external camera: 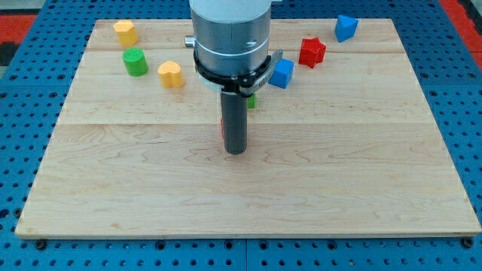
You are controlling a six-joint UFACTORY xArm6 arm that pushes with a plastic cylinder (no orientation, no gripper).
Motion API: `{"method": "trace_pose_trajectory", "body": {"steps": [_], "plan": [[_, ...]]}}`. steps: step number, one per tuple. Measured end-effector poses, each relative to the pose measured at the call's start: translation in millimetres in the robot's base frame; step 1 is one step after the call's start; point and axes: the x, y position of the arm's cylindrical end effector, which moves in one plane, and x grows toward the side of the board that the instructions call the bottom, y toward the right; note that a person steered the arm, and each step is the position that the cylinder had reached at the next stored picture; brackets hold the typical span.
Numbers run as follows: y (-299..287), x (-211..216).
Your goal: Separate red circle from the green star
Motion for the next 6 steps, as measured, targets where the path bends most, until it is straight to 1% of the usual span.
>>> {"method": "trace_pose_trajectory", "body": {"steps": [1,2,3,4,5,6], "plan": [[-10,-35],[48,-24],[34,-69],[-37,-78],[-57,-70],[-23,-118]]}}
